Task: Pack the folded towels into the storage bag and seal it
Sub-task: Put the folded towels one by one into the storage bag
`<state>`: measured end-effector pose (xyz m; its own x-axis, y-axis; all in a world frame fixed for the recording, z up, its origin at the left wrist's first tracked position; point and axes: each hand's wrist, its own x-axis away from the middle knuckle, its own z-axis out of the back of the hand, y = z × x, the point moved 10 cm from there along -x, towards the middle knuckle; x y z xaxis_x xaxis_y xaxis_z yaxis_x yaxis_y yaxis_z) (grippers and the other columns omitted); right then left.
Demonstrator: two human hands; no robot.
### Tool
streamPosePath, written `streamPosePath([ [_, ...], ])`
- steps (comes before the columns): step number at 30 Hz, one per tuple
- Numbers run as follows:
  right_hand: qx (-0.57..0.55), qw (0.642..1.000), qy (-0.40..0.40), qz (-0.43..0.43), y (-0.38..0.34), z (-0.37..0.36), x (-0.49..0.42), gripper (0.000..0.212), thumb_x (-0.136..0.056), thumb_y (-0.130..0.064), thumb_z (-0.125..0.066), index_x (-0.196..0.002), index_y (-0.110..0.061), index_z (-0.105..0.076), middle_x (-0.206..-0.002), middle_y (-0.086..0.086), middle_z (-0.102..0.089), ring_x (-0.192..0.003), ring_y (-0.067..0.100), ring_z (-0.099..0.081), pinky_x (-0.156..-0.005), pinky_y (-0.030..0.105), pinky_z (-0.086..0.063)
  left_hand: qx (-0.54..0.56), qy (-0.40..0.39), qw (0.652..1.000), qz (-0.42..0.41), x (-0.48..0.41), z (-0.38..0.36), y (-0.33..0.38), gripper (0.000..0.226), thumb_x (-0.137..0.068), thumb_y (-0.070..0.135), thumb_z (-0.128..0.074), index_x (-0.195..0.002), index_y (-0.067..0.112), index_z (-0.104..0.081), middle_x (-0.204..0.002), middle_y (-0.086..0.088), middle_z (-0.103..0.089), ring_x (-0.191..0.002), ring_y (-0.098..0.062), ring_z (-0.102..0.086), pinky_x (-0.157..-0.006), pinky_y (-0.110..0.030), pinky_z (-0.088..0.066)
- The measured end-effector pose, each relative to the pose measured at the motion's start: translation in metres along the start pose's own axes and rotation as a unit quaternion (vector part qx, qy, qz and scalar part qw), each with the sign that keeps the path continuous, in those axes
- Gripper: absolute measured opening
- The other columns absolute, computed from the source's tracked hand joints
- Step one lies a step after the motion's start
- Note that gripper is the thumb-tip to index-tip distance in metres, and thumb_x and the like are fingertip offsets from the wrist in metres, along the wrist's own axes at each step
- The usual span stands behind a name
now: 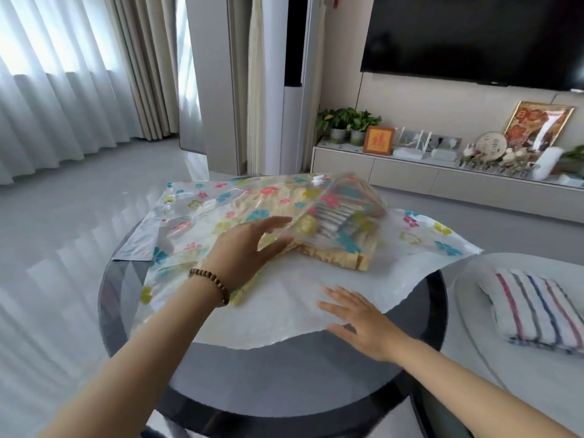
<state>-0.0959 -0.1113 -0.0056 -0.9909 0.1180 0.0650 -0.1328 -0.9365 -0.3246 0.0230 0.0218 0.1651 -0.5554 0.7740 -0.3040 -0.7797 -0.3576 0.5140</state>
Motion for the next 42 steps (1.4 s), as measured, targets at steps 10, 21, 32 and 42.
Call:
streamPosePath([
  [10,-0.138,0.943,0.213,-0.214,0.174,0.107,0.207,0.043,-0.09,-0.043,-0.049,-0.132,-0.042,-0.04,-0.144,-0.023,-0.028,-0.135,-0.003,-0.024,-0.111,0.023,-0.021,0.125,-0.105,0.982,-0.096,-0.051,-0.158,0.168,0.043,-0.088,0.043,-0.053,-0.128,0.026,-0.051,-0.129,0.006,-0.058,-0.115,-0.013,-0.055,-0.1,-0.034,-0.044],
  [21,-0.299,0.793,0.295,-0.442,0.356,0.117,0.293,0.067,-0.085,-0.038,-0.064,-0.141,-0.016,-0.036,-0.149,0.006,-0.035,-0.135,0.021,-0.036,-0.105,0.031,-0.032,0.261,-0.303,0.915,0.052,-0.083,-0.378,0.262,0.065,-0.092,0.041,-0.046,-0.145,0.013,-0.021,-0.151,-0.008,-0.031,-0.134,-0.026,-0.038,-0.11,-0.038,-0.033],
  [32,-0.46,0.706,0.271,-0.466,0.44,0.098,0.27,0.048,-0.082,-0.033,-0.068,-0.118,-0.002,-0.06,-0.113,0.014,-0.067,-0.094,0.023,-0.064,-0.078,0.03,-0.05,0.36,-0.33,0.846,0.211,-0.101,-0.48,0.258,0.052,-0.097,0.032,-0.039,-0.138,0.004,-0.028,-0.143,-0.015,-0.04,-0.128,-0.03,-0.043,-0.103,-0.034,-0.036],
  [42,-0.661,0.643,0.216,-0.321,0.353,0.122,0.228,0.025,-0.086,-0.029,-0.057,-0.107,-0.016,-0.064,-0.091,0.003,-0.076,-0.083,0.017,-0.072,-0.07,0.033,-0.055,0.407,-0.314,0.825,0.236,-0.096,-0.454,0.247,0.081,-0.079,0.07,-0.04,-0.135,0.011,-0.04,-0.133,-0.011,-0.053,-0.115,-0.028,-0.056,-0.098,-0.04,-0.046],
])
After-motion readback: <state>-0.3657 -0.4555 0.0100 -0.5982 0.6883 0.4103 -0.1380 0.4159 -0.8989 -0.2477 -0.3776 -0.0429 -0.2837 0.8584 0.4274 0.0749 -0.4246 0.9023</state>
